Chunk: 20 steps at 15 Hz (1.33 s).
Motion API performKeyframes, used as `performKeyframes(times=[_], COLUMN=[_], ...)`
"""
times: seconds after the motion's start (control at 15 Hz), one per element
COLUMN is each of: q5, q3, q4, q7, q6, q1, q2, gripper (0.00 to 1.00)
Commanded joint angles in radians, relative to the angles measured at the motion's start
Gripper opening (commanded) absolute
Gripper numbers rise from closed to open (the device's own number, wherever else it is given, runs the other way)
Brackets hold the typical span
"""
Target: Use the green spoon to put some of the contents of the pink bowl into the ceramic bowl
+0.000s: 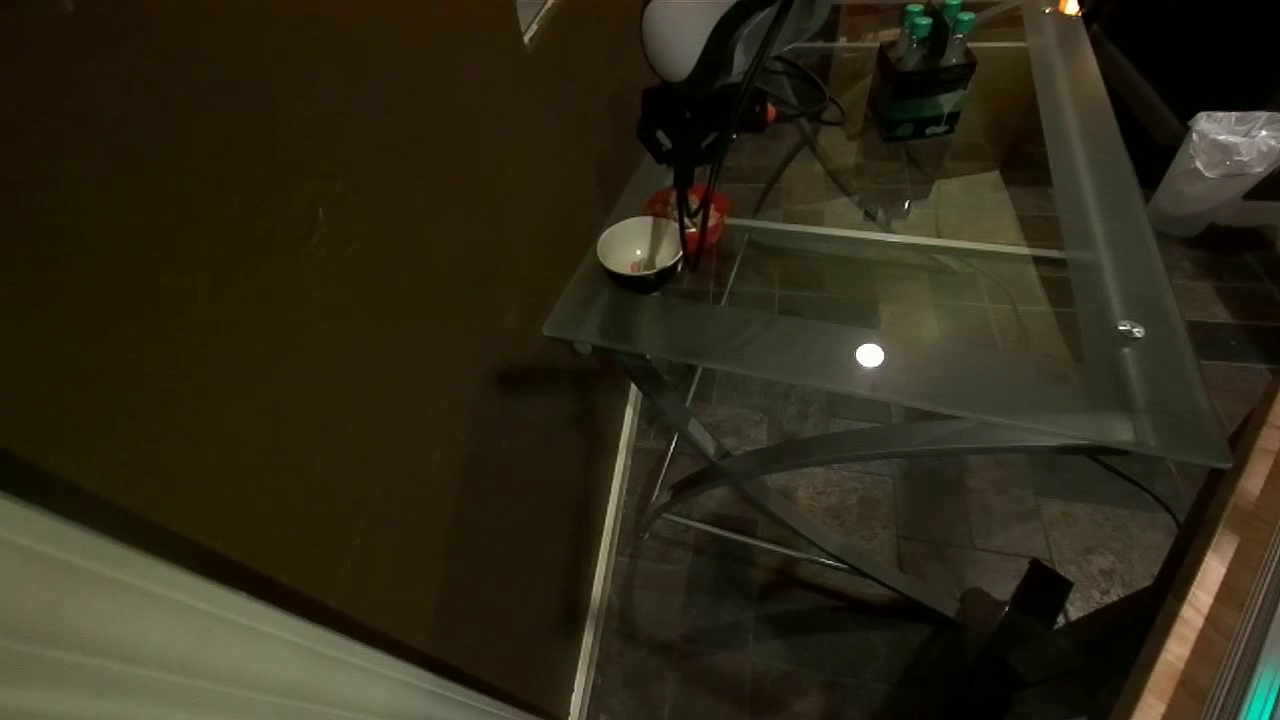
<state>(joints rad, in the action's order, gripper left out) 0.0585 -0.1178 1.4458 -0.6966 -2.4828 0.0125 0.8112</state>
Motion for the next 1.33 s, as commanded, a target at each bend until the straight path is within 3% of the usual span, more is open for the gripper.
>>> performKeyframes(times=[0.0, 1.27], q5=[0.054, 0.166], q3=[0.018, 0.057], q4=[-0.023, -0.041], q7=[0.035, 0.071], q6=[-0.007, 0.015], q1=[-0.02, -0.077], q2=[0.019, 0.035], gripper=[0.04, 0.04])
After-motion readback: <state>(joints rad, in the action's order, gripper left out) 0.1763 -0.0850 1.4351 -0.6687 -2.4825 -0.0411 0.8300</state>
